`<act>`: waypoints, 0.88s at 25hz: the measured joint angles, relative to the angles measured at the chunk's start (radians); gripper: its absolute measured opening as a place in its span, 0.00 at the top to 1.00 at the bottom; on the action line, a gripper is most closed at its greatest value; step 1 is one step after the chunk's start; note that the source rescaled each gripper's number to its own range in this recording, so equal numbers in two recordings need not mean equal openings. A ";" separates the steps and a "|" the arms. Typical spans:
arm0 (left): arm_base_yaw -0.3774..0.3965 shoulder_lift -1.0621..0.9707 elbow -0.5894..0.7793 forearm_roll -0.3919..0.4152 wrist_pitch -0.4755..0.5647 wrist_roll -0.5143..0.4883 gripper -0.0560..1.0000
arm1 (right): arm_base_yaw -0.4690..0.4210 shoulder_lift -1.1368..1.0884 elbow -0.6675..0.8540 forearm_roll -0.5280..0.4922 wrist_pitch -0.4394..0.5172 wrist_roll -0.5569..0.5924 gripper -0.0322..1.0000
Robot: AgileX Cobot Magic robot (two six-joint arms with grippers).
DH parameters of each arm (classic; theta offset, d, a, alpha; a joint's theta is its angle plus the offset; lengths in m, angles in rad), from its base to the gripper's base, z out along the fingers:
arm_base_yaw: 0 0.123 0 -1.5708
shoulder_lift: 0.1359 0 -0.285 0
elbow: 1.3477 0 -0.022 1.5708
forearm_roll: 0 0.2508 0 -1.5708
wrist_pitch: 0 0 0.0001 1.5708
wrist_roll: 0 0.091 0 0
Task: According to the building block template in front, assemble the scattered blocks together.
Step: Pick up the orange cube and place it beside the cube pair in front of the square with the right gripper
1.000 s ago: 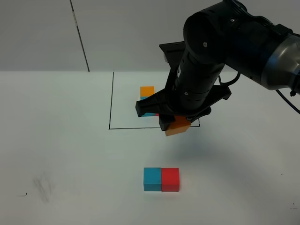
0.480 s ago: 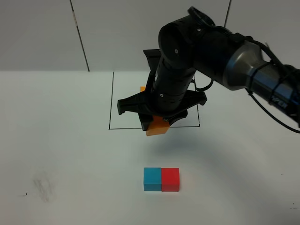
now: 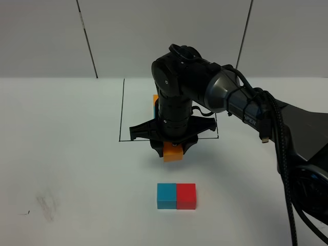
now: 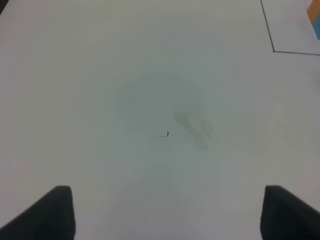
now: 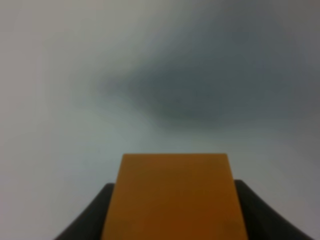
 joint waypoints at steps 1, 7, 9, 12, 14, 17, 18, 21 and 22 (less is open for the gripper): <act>0.000 0.000 0.000 0.000 0.000 0.000 0.27 | 0.000 0.006 0.000 0.007 0.000 0.005 0.96; 0.000 0.000 0.000 0.000 0.000 0.000 0.27 | 0.000 0.036 -0.001 0.028 -0.009 0.040 0.96; 0.000 0.000 0.000 0.000 0.000 0.000 0.27 | 0.000 0.054 -0.001 0.035 -0.009 0.044 0.96; 0.000 0.000 0.000 0.000 0.000 0.000 0.27 | 0.000 0.076 -0.001 0.035 -0.009 0.046 0.96; 0.000 0.000 0.000 0.000 0.000 0.000 0.27 | 0.000 0.083 -0.001 0.035 -0.009 0.048 0.96; 0.000 0.000 0.000 0.000 0.000 0.000 0.27 | 0.000 0.083 -0.001 0.035 -0.005 0.070 0.96; 0.000 0.000 0.000 0.000 0.000 0.000 0.27 | 0.000 0.083 -0.001 0.035 -0.004 0.078 0.96; 0.000 0.000 0.000 0.001 0.000 0.000 0.27 | 0.000 0.092 -0.001 0.035 0.000 0.087 0.96; 0.000 0.000 0.000 0.001 0.000 0.000 0.27 | 0.000 0.097 -0.001 0.044 0.000 0.088 0.96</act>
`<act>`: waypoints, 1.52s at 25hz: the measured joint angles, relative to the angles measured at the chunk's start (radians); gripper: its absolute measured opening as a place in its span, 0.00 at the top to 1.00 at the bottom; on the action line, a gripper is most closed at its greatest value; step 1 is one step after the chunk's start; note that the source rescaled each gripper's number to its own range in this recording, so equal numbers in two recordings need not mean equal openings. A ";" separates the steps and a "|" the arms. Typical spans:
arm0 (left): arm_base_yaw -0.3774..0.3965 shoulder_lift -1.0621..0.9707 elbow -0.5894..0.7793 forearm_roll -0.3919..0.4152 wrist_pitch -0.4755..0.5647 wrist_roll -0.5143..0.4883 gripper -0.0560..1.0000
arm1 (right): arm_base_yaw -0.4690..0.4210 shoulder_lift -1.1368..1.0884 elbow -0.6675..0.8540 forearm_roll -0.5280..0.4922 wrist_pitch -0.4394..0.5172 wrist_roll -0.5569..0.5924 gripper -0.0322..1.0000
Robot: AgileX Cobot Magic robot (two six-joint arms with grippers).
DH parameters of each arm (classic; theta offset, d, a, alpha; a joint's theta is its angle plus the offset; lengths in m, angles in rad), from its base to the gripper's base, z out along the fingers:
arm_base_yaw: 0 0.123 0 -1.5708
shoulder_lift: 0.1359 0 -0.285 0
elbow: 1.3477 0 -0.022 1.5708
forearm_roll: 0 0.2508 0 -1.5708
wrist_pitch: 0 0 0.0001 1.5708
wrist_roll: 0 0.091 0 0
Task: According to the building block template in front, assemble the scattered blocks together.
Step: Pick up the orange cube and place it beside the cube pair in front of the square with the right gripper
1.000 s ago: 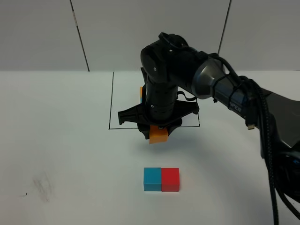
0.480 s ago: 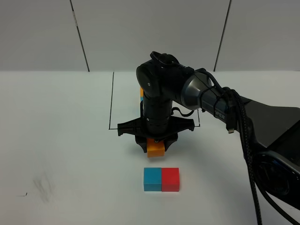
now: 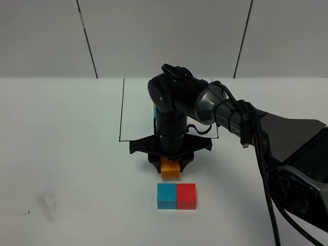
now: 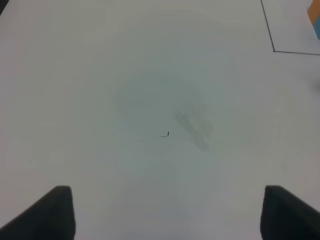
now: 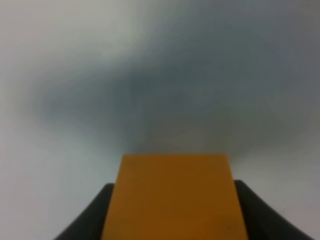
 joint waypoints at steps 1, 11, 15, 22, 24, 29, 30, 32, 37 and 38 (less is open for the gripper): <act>0.000 0.000 0.000 0.001 0.000 0.000 0.27 | 0.000 0.008 0.000 0.008 0.000 0.000 0.96; 0.000 0.000 0.000 0.038 0.000 0.000 0.27 | 0.007 0.050 0.000 0.057 -0.001 0.000 0.96; 0.000 0.000 0.000 0.050 0.000 0.000 0.27 | 0.007 0.050 0.000 0.060 -0.001 0.017 0.96; 0.000 0.000 0.000 0.073 0.000 0.000 0.27 | 0.007 0.050 0.000 0.060 -0.001 0.071 0.96; 0.000 0.000 0.000 0.093 0.000 0.000 0.27 | 0.007 0.050 0.000 0.060 -0.001 0.083 0.96; 0.000 0.000 0.000 0.105 0.000 0.000 0.27 | 0.007 0.050 0.000 0.070 -0.001 0.108 0.96; 0.000 0.000 0.000 0.105 0.000 0.000 0.27 | 0.007 0.052 0.000 0.074 -0.001 0.111 0.96; 0.000 0.000 0.000 0.106 0.000 0.000 0.27 | 0.007 0.056 0.000 0.085 -0.001 0.112 0.96; 0.000 0.000 0.000 0.106 0.000 0.000 0.27 | 0.007 0.068 -0.008 0.094 0.000 0.084 0.96; 0.000 0.000 0.000 0.106 0.000 0.000 0.27 | 0.007 0.068 -0.009 0.094 0.001 0.084 0.96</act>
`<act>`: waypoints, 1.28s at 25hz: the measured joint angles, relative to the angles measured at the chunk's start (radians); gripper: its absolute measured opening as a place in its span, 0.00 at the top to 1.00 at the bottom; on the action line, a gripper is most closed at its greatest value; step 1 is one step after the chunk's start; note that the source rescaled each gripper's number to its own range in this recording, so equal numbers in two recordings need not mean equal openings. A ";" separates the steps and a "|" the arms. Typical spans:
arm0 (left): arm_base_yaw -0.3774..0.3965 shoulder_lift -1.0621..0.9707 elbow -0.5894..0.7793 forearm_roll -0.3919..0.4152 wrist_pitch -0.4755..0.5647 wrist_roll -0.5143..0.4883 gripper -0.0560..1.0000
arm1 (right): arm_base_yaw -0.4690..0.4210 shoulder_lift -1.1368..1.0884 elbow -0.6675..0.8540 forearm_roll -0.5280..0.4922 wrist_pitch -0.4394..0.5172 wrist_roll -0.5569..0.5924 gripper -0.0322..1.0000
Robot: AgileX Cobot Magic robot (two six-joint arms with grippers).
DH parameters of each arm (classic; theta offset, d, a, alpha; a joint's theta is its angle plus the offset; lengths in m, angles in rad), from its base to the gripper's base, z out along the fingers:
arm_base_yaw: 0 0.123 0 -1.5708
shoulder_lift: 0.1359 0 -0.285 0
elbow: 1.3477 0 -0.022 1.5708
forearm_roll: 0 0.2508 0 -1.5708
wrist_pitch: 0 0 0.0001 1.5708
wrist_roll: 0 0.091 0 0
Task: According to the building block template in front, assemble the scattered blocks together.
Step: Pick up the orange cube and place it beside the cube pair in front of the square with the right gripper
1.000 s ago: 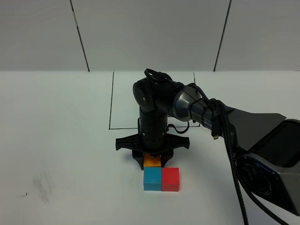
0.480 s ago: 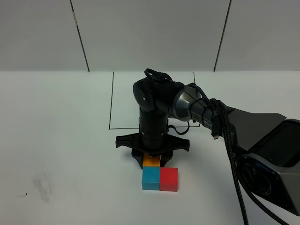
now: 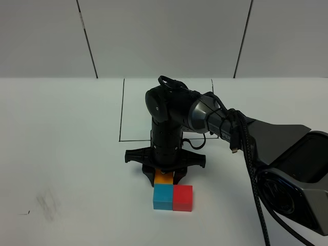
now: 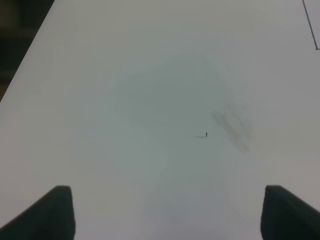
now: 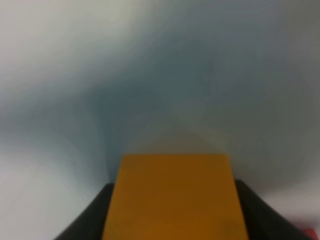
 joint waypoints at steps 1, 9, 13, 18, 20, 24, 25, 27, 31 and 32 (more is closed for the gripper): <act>0.000 0.000 0.000 0.000 0.000 0.000 0.27 | 0.000 0.000 0.000 0.000 0.000 0.000 0.96; 0.000 0.000 0.000 0.000 0.000 0.000 0.27 | 0.000 0.002 -0.002 0.005 0.005 -0.091 0.96; 0.000 0.000 0.000 0.000 0.000 0.000 0.27 | 0.000 0.002 -0.002 0.007 0.008 -0.104 0.96; 0.000 0.000 0.000 0.000 0.000 0.000 0.27 | 0.000 0.002 -0.002 0.003 0.008 -0.111 0.96; 0.000 0.000 0.000 0.000 0.000 0.000 0.27 | 0.000 0.002 -0.002 0.001 0.010 -0.112 0.96; 0.000 0.000 0.000 0.000 0.000 0.000 0.27 | 0.001 0.002 -0.002 -0.004 0.010 -0.121 0.96; 0.000 0.000 0.000 0.000 0.000 0.000 0.27 | 0.001 0.002 -0.002 -0.005 0.010 -0.122 0.96; 0.000 0.000 0.000 0.000 0.000 0.000 0.27 | 0.001 0.002 -0.002 -0.006 0.010 -0.122 0.96; 0.000 0.000 0.000 0.000 0.000 0.000 0.27 | 0.001 0.004 -0.010 -0.006 0.014 -0.123 0.96; 0.000 0.000 0.000 0.000 0.000 0.000 0.27 | 0.001 0.005 -0.012 -0.006 0.017 -0.123 0.96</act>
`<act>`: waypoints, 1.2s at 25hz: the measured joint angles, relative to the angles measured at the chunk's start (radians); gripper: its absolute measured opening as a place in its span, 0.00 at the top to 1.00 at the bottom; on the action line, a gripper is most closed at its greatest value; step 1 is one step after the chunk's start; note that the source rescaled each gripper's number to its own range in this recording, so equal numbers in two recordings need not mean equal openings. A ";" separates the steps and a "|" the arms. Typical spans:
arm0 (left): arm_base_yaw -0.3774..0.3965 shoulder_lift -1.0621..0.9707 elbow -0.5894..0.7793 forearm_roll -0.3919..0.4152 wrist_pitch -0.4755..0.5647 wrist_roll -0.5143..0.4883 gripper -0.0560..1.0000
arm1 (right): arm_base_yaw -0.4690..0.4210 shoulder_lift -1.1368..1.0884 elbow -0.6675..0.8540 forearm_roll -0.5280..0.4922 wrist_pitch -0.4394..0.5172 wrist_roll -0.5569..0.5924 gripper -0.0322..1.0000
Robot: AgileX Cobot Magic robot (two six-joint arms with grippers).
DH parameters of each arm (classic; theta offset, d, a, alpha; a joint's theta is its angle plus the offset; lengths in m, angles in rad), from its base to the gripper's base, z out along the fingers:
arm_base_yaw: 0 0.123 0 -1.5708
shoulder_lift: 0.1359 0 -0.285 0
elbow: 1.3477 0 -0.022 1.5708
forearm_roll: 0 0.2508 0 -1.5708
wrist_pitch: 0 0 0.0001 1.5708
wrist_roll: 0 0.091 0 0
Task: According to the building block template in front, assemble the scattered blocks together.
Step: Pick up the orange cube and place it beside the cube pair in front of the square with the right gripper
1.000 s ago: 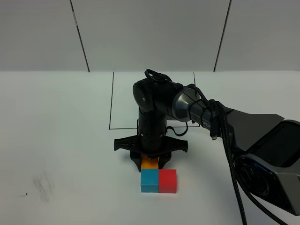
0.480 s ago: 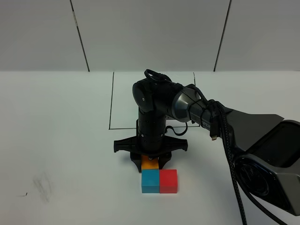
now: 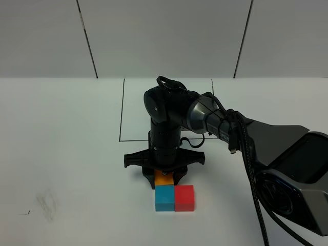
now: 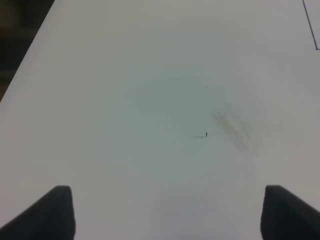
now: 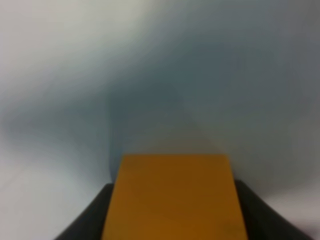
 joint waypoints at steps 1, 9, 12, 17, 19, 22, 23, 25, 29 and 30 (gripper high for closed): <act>0.000 0.000 0.000 0.000 0.000 0.000 0.27 | 0.000 0.002 -0.005 0.000 0.000 0.000 0.96; 0.000 0.000 0.000 0.000 0.000 0.000 0.27 | 0.001 0.012 -0.029 -0.007 0.000 -0.007 0.96; 0.000 0.000 0.000 0.000 0.000 0.000 0.27 | 0.001 0.012 -0.029 -0.008 0.000 -0.007 0.96; 0.000 0.000 0.000 0.000 0.000 0.000 0.27 | 0.001 0.012 -0.029 -0.008 0.000 -0.026 0.95; 0.000 0.000 0.000 0.000 0.000 0.000 0.27 | 0.001 0.014 -0.030 -0.011 -0.002 -0.034 0.91; 0.000 0.000 0.000 0.000 0.000 0.000 0.27 | 0.001 0.014 -0.030 -0.019 -0.005 -0.049 0.84; 0.000 0.000 0.000 0.000 0.000 0.000 0.27 | 0.001 0.014 -0.030 -0.022 -0.007 -0.053 0.83; 0.000 0.000 0.000 0.000 0.000 0.000 0.27 | 0.001 0.014 -0.030 -0.024 -0.008 -0.054 0.82; 0.000 0.000 0.000 0.000 0.000 0.000 0.27 | 0.001 0.014 -0.030 -0.024 -0.010 -0.041 0.82; 0.000 0.000 0.000 0.000 0.000 0.000 0.27 | 0.001 0.014 -0.030 -0.024 -0.010 -0.039 0.82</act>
